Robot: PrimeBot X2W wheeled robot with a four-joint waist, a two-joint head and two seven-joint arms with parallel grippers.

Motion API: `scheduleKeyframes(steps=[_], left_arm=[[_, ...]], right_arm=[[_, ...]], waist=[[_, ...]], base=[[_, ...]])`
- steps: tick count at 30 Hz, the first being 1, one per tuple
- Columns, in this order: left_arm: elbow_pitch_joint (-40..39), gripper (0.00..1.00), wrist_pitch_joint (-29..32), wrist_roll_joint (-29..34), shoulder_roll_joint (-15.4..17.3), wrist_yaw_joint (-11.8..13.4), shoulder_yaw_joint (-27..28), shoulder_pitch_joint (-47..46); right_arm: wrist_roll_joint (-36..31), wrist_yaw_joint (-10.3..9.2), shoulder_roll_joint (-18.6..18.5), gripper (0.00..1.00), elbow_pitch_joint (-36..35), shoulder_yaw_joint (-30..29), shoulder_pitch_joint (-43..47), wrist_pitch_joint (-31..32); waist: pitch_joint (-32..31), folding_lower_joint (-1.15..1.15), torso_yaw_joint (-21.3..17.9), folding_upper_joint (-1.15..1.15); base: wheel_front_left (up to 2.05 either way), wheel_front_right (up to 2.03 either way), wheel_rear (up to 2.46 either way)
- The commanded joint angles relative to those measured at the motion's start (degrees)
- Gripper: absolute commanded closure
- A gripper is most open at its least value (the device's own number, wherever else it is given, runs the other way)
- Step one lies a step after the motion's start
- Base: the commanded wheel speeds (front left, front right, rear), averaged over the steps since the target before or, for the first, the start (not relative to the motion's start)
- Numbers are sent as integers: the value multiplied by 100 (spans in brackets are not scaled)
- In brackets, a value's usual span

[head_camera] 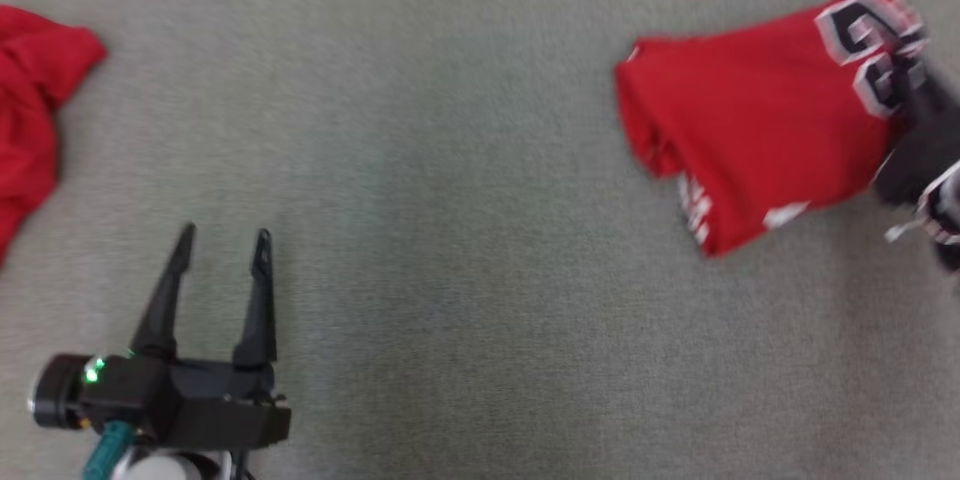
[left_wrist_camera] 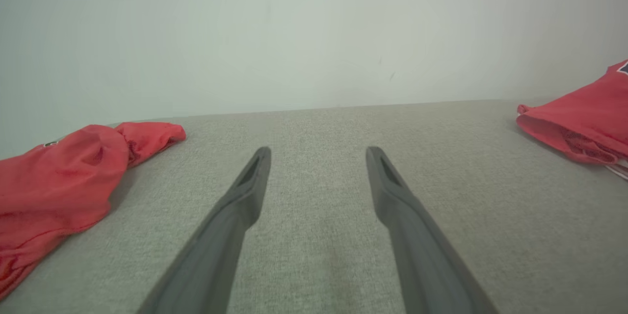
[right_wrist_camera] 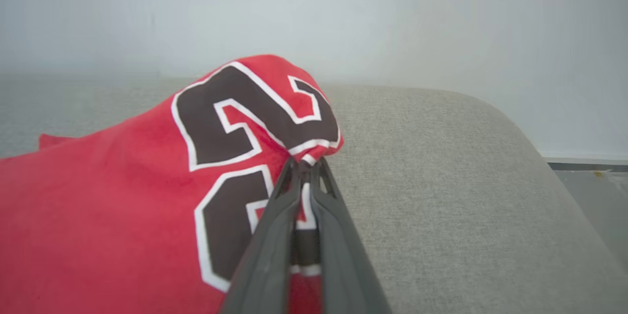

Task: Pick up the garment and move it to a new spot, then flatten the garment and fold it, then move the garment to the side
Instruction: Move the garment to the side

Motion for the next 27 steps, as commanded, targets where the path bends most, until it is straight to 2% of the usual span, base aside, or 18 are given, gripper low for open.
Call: scheduleKeyframes(steps=[1, 9, 17, 27], left_arm=[[-65, 0, -18, 19, 78, 7, 27, -118], [-464, 0, -18, 120, 390, 10, 107, -268], [-766, 0, -18, 153, 472, 11, 189, -145], [-804, 0, -16, 144, 467, 10, 204, -145]], right_arm=[[19, -15, -72, 100, -3, -18, -134, -35], [-63, -15, -645, 100, 111, -75, -939, -79], [-225, -15, -1183, 100, 136, -54, -1405, 46], [-376, -15, -1326, 100, 327, -20, -1738, 182]], waist=[[685, -1, -537, -1], [1243, -1, -940, -1], [1432, -1, -1040, -1], [1539, -1, -1019, -1]], base=[[0, 0, 0], [0, 0, 0], [0, 0, 0], [0, 0, 0]])
